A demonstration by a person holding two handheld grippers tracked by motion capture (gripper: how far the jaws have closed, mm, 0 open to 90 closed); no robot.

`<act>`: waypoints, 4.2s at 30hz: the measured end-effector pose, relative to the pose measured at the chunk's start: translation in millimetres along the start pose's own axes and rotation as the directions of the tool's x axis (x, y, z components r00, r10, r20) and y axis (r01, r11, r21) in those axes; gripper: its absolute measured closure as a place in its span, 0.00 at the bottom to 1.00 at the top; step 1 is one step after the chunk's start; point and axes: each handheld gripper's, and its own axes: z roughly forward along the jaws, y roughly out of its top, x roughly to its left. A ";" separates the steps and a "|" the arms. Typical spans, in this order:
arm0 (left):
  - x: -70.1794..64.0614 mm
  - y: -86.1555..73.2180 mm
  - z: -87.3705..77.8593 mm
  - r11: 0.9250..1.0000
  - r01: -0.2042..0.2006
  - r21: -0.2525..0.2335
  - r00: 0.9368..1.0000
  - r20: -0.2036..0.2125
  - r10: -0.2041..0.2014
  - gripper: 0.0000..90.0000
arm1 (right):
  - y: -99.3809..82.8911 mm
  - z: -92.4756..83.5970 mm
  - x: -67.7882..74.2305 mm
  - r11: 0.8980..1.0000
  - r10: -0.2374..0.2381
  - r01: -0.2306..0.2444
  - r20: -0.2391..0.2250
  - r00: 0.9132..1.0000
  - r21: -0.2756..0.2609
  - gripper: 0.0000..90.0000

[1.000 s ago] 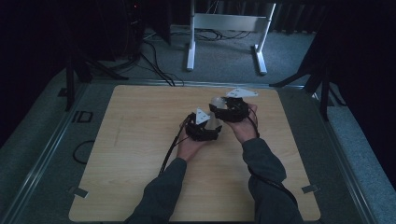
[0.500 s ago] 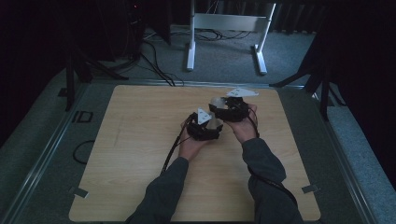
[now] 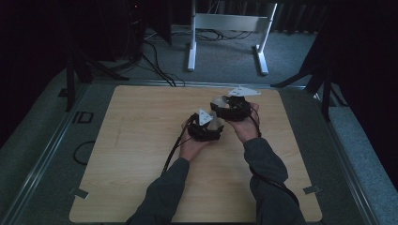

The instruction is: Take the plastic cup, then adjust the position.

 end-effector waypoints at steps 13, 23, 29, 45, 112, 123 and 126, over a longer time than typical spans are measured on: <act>0.8 -0.8 -1.3 1.000 0.003 0.013 1.000 -0.005 -0.003 0.22 | 11.8 -5.0 1.9 1.000 -0.006 0.006 0.008 1.000 -0.016 0.45; 3.8 1.9 -7.0 1.000 0.020 -0.002 1.000 -0.004 -0.020 0.17 | 19.8 -8.9 4.6 1.000 -0.010 0.011 0.013 1.000 -0.026 0.45; 5.2 1.0 -9.4 1.000 0.024 0.008 1.000 0.010 -0.024 0.17 | 25.4 -12.1 6.6 0.999 -0.019 0.019 0.020 1.000 -0.032 0.45; 9.2 4.4 -17.5 0.999 0.040 -0.001 0.999 0.036 -0.040 0.21 | 37.1 -20.2 6.9 0.999 -0.014 0.015 0.026 1.000 -0.043 0.45; 12.7 3.7 -51.8 0.999 0.019 -0.038 0.998 0.057 -0.016 0.25 | 25.9 -83.5 -29.9 0.998 0.025 -0.018 0.137 0.990 -0.056 0.45; 10.7 1.7 -57.9 0.999 0.019 -0.049 0.998 0.059 -0.016 0.24 | 11.3 -83.5 -36.6 0.999 0.045 -0.041 0.151 0.988 -0.033 0.45; 10.0 0.8 -60.1 0.999 0.013 -0.049 0.998 0.060 -0.010 0.24 | 8.1 -82.2 -36.8 0.999 0.047 -0.044 0.150 0.988 -0.026 0.45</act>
